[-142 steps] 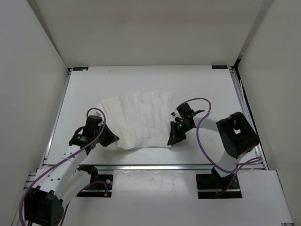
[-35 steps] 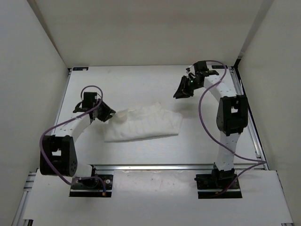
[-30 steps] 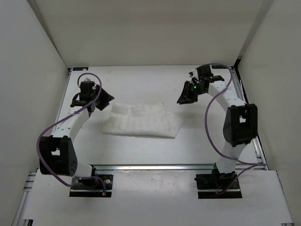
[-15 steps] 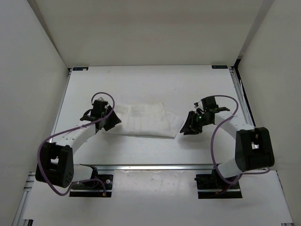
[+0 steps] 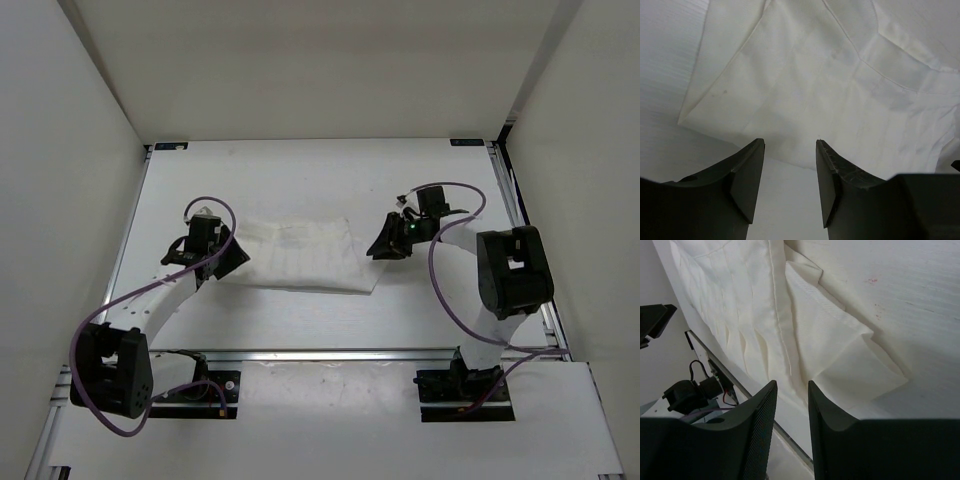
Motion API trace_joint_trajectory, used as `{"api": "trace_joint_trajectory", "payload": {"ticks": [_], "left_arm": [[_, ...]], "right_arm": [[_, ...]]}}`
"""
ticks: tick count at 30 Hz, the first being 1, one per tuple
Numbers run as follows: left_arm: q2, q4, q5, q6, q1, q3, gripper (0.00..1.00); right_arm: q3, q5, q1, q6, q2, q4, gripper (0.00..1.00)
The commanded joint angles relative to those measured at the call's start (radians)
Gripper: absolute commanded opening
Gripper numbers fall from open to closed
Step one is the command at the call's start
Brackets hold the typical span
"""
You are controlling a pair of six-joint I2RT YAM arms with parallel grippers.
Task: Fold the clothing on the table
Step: Fold the skirt
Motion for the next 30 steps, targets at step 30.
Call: {"api": "trace_joint_trajectory", "payload": {"ticks": [30], "left_arm": [[0.068, -0.023, -0.041, 0.052, 0.081, 0.105, 0.56]], "right_arm": [[0.008, -0.117, 0.088, 0.015, 0.114, 0.093, 0.37]]}}
